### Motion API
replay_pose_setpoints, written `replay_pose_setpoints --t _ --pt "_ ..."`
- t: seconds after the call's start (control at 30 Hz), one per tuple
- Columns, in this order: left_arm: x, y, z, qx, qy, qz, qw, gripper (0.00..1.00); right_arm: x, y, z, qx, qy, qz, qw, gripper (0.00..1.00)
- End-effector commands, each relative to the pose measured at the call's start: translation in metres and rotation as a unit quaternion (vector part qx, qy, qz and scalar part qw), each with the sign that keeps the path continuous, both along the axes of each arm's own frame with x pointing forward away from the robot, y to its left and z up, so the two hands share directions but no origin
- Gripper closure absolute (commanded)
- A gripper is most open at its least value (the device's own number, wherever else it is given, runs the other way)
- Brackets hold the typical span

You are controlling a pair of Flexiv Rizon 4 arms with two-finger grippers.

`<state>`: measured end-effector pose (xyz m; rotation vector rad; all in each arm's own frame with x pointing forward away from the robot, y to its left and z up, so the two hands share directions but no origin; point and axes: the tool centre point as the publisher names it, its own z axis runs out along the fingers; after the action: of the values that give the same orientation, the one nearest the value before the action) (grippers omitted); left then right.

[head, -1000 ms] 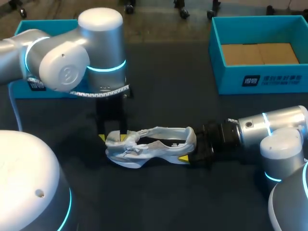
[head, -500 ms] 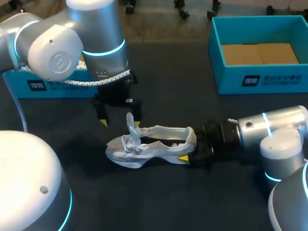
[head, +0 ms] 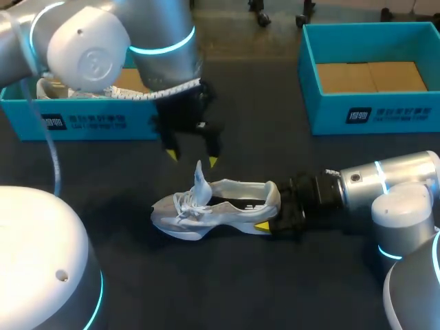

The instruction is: Take the shoe out of the shoebox, open the shoe tongue, remove and reinsert the insole, then place the shoe into the shoebox

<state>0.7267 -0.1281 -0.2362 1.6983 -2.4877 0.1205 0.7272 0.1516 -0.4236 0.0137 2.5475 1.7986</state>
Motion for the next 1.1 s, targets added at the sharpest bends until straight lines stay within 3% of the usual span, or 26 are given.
replay_pose_setpoints --t 0.03,0.1,0.13,0.17,0.33,0.43,0.77,0.83,0.93,1.0,1.07,1.1 --pt "0.006 -0.021 0.013 0.01 0.008 -0.038 0.999 0.49 -0.001 0.004 -0.003 -0.003 0.0 0.0 1.0 1.0" --pt "0.004 -0.027 0.02 0.007 0.013 -0.062 0.998 0.6 -0.001 0.004 -0.003 -0.003 0.0 0.0 1.0 1.0" --pt "0.004 -0.029 0.022 0.008 0.014 -0.075 0.997 0.75 -0.001 0.004 -0.003 -0.003 0.0 0.0 1.0 1.0" --pt "0.004 -0.031 0.025 0.006 0.013 -0.086 0.996 1.0 -0.001 0.004 -0.003 -0.003 0.0 0.0 1.0 1.0" --pt "0.003 -0.041 0.033 0.009 0.029 -0.154 0.988 1.0 -0.001 0.004 -0.003 -0.003 0.0 0.0 1.0 1.0" --pt "0.005 -0.047 0.037 0.044 0.048 -0.218 0.974 1.0 -0.001 0.004 -0.003 -0.003 0.0 0.0 1.0 1.0" --pt "0.005 -0.051 0.038 0.047 0.044 -0.215 0.975 1.0 -0.001 0.004 -0.003 -0.003 0.0 0.0 1.0 1.0" --pt "-0.001 -0.049 0.03 0.037 0.015 -0.26 0.965 1.0 -0.001 0.004 -0.003 -0.003 0.0 0.0 1.0 1.0" --pt "-0.009 -0.05 0.025 -0.012 -0.017 -0.379 0.925 1.0 -0.001 0.004 -0.003 -0.003 0.0 0.0 1.0 1.0" --pt "-0.015 -0.049 0.02 -0.053 -0.022 -0.485 0.873 1.0 -0.001 0.004 -0.003 -0.003 0.0 0.0 1.0 1.0" --pt "-0.016 -0.053 0.014 -0.045 -0.019 -0.528 0.848 1.0 -0.001 0.004 -0.003 -0.003 0.0 0.0 1.0 1.0" --pt "-0.016 -0.053 0.014 -0.045 -0.019 -0.528 0.848 1.0 -0.001 0.004 -0.003 -0.003 0.0 0.0 1.0 1.0"
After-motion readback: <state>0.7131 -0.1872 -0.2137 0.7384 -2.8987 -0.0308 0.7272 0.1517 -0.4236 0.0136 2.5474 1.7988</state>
